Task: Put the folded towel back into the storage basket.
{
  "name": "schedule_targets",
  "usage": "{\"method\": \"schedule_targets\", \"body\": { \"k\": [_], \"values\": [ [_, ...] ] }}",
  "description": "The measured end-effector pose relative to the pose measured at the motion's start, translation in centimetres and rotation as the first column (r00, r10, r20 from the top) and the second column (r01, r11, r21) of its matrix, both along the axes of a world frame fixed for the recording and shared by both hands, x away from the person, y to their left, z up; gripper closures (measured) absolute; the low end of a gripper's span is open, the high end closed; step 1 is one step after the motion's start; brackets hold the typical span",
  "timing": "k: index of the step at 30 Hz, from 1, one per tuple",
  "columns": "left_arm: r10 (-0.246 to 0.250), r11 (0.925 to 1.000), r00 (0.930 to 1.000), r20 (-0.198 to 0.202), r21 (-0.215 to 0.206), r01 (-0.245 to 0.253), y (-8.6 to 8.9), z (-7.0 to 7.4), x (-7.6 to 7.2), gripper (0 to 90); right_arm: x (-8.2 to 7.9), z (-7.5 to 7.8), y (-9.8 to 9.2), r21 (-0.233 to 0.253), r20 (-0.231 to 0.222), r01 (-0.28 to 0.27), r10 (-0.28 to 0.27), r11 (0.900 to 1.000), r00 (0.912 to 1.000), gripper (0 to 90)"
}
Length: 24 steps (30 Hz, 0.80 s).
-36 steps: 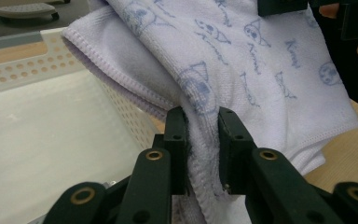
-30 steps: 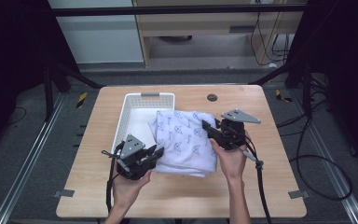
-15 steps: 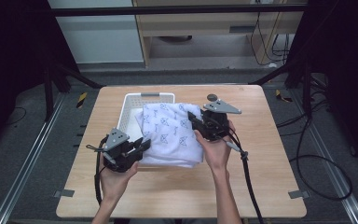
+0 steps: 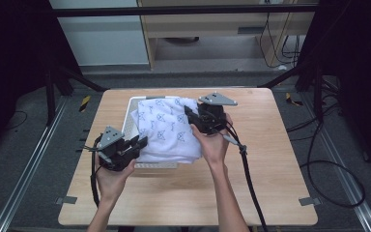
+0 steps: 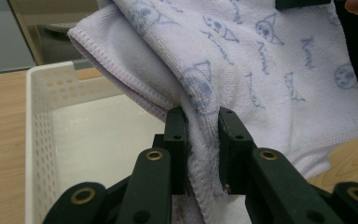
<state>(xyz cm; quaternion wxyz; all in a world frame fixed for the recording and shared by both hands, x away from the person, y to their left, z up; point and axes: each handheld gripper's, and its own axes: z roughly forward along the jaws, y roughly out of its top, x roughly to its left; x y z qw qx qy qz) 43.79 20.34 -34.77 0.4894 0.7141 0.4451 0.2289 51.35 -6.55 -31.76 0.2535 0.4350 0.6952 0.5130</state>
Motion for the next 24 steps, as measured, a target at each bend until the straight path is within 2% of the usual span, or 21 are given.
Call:
{"method": "schedule_targets", "body": {
  "k": [4,21,24],
  "values": [
    [0.018,0.9998,0.9998,0.008,-0.006,-0.018,0.7,0.1,0.4,75.2,0.6,0.2,0.5,0.017,0.0,-0.013,0.013,1.0,0.9999,64.6],
    [0.078,0.9968,0.9968,0.014,-0.017,-0.078,3.3,0.2,1.7,75.3,3.0,0.3,3.6,0.022,0.007,-0.044,0.044,0.999,0.999,64.7],
    [0.085,0.9961,0.9962,0.016,-0.023,-0.085,3.7,0.3,1.8,75.3,3.4,0.4,3.9,0.038,0.006,-0.053,0.053,0.998,0.9986,64.6]
  ]
}}
